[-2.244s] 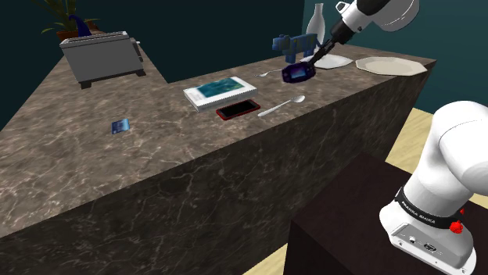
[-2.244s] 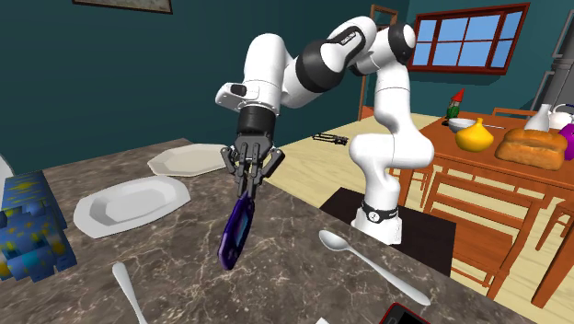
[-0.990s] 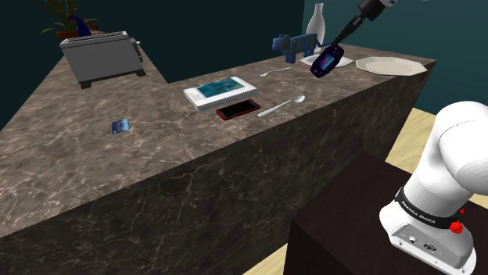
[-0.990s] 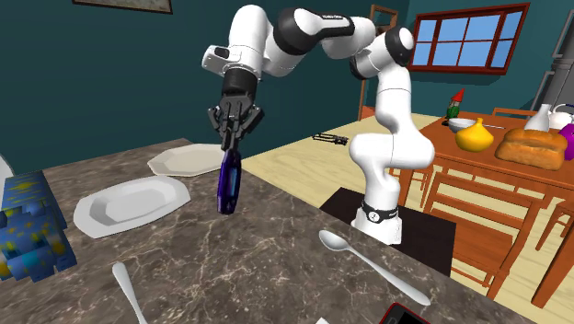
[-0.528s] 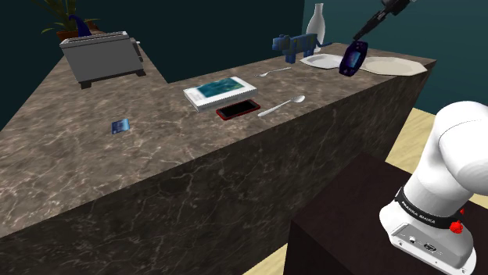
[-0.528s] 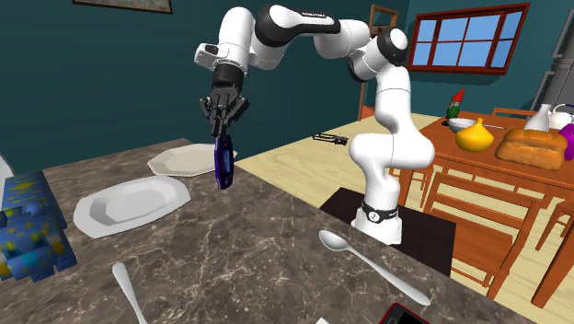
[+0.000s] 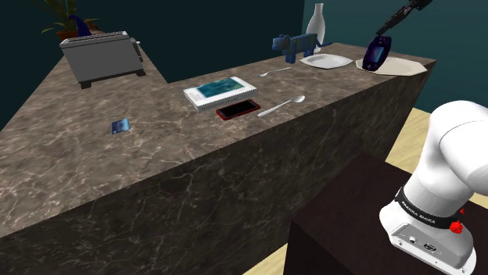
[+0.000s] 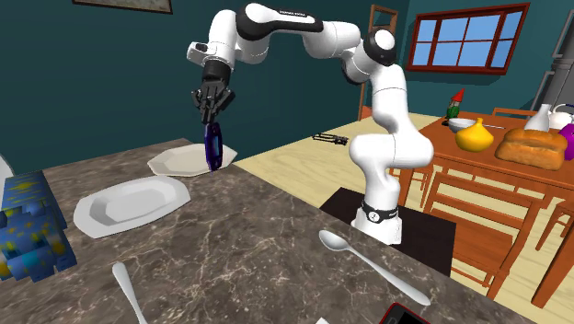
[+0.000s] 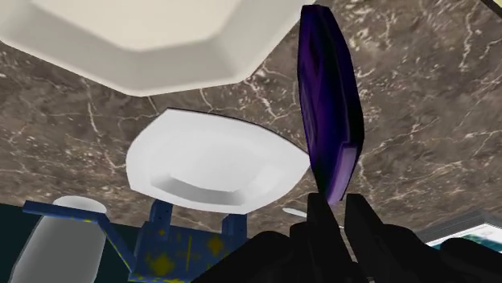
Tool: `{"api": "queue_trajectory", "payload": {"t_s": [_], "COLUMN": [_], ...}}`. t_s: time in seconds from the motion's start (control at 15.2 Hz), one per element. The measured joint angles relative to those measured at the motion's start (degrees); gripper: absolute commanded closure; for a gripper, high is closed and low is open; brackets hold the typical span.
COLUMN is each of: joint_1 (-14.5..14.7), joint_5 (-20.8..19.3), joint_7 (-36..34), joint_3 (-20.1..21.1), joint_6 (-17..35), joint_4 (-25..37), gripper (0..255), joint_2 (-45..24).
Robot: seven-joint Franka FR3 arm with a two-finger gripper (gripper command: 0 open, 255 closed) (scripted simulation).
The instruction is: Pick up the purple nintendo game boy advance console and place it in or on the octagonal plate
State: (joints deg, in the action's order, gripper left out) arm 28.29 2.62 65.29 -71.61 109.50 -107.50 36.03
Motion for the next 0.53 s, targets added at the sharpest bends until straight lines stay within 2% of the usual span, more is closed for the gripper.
{"api": "queue_trajectory", "payload": {"t_s": [0.07, 0.4, 0.53], "joint_1": [0.71, 9.99, 12.58], "joint_5": [-0.24, -1.93, -2.96], "joint_7": [0.85, 4.49, 5.55], "joint_3": [-1.53, -13.05, -16.19], "joint_6": [-1.39, -7.82, -10.69], "joint_4": [1.70, 13.29, 17.71], "gripper": [255, 255, 255], "joint_2": [0.14, 1.05, 2.17]}}
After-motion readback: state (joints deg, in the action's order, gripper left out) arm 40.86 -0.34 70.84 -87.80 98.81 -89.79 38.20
